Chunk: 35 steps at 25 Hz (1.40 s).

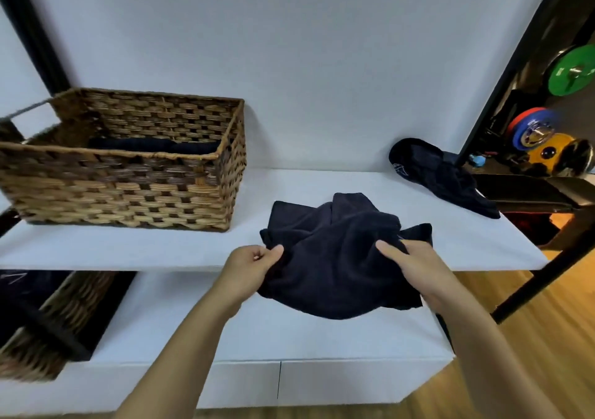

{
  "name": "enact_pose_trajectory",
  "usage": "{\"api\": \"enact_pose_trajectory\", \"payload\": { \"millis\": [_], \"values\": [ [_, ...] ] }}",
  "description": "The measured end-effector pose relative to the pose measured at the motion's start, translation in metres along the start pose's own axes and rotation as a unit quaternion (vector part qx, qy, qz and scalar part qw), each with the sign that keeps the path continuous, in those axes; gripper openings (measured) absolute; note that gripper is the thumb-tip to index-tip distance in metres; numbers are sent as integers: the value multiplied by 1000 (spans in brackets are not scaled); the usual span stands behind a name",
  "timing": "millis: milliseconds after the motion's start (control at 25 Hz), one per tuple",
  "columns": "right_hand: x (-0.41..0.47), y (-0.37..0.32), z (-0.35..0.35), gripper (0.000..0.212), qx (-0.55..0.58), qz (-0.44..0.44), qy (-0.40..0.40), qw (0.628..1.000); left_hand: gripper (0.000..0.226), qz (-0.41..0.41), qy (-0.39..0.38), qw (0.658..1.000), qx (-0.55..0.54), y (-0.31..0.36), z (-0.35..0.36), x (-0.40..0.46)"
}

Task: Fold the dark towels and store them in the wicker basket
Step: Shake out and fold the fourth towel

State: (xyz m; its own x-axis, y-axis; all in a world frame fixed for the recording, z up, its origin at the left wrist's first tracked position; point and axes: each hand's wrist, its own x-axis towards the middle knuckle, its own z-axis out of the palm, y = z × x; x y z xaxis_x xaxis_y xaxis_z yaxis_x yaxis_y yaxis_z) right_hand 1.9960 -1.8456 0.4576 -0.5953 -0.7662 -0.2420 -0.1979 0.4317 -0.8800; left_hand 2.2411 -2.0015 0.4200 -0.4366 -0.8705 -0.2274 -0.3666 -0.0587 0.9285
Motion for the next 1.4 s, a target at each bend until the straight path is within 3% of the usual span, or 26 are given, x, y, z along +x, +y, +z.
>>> {"api": "enact_pose_trajectory", "payload": {
  "millis": [80,240,320,400,480,560,640,720,760,840,1040,1200,1280,1360,1400],
  "values": [
    [-1,23,11,36,-14,-18,-25,999,41,-11,27,999,13,-23,4,-15],
    [-12,49,27,22,76,1,-46,996,43,-3,120,993,19,-58,15,-60],
    [-22,66,46,25,110,18,-85,990,41,-46,165,984,46,-93,19,-88],
    [-31,94,69,28,35,23,-170,984,39,-129,186,969,96,-137,18,-112],
    [-48,124,90,33,-119,32,-306,944,40,-240,185,946,116,-190,15,-153],
    [-58,132,106,37,-194,20,-395,898,39,-312,223,919,87,-213,9,-207],
    [-64,121,117,37,-120,-5,-382,916,40,-305,313,898,46,-204,-7,-242],
    [-61,98,124,34,50,16,-321,945,41,-238,418,876,-17,-173,-27,-256],
    [-61,85,124,33,124,31,-304,944,42,-204,461,862,-40,-155,-36,-260],
    [-60,71,121,35,165,21,-292,942,43,-162,506,846,-40,-127,-52,-263],
    [-56,75,107,51,-13,-76,-253,964,50,-187,476,859,21,-111,-52,-263],
    [-53,84,90,36,-80,-72,-255,961,44,-256,374,891,15,-109,-28,-259],
    [-50,79,80,29,-33,-21,-276,960,32,-257,314,913,-41,-95,-25,-260],
    [-47,60,67,16,109,27,-307,945,19,-159,271,932,-182,-78,-30,-255],
    [-47,50,60,13,167,23,-314,934,21,-104,271,925,-244,-71,-33,-252]
  ]
}}
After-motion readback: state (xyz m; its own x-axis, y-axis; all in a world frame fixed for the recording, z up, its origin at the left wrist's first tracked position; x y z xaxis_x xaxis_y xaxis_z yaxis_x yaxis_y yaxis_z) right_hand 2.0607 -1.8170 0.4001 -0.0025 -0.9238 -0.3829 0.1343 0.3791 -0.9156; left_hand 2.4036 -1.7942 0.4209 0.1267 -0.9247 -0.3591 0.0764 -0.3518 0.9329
